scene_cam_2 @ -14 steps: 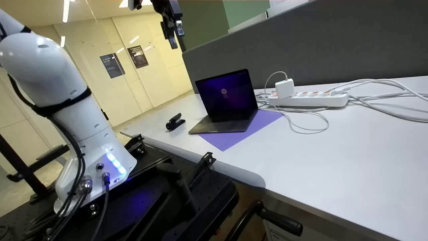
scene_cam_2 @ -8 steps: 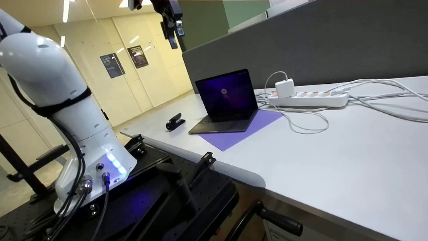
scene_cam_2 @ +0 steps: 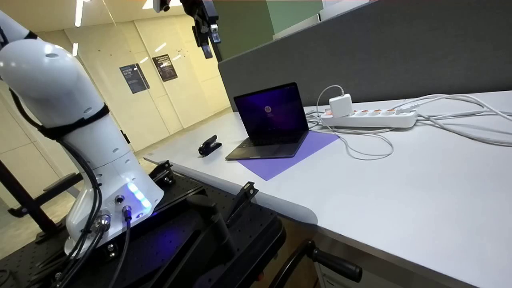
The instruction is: Push the screen of the laptop fully downwards
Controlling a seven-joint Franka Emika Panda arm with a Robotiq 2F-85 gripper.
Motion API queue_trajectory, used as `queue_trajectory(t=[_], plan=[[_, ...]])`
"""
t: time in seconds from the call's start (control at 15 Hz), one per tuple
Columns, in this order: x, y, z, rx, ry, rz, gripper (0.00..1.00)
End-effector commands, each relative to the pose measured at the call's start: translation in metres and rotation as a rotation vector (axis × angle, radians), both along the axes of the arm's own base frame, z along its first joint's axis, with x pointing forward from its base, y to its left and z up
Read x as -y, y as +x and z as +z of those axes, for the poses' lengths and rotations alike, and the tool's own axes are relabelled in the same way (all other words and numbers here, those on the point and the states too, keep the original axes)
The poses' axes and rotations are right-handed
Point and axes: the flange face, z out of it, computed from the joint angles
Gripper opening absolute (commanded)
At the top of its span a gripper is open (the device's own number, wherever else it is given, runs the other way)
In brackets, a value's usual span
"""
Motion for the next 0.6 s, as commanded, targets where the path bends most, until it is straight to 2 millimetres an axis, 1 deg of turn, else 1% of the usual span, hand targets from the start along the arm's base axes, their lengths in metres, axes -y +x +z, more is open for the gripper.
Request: queue_trajectory(t=[0.0,0.07,0.2,0.4,0.53], plan=[[0.0,0.0,0.0,-0.001,0.0,0.0,1.0],[0.0,0.0,0.0,-0.001,0.0,0.0,1.0],[0.004,0.009,0.001,0.032,-0.022,-0.019,1.0],[0.011,0.025,0.001,0.103,-0.033,-0.004,1.0],[0.012,0.042,-0.002,0.156,-0.032,0.035,1.0]])
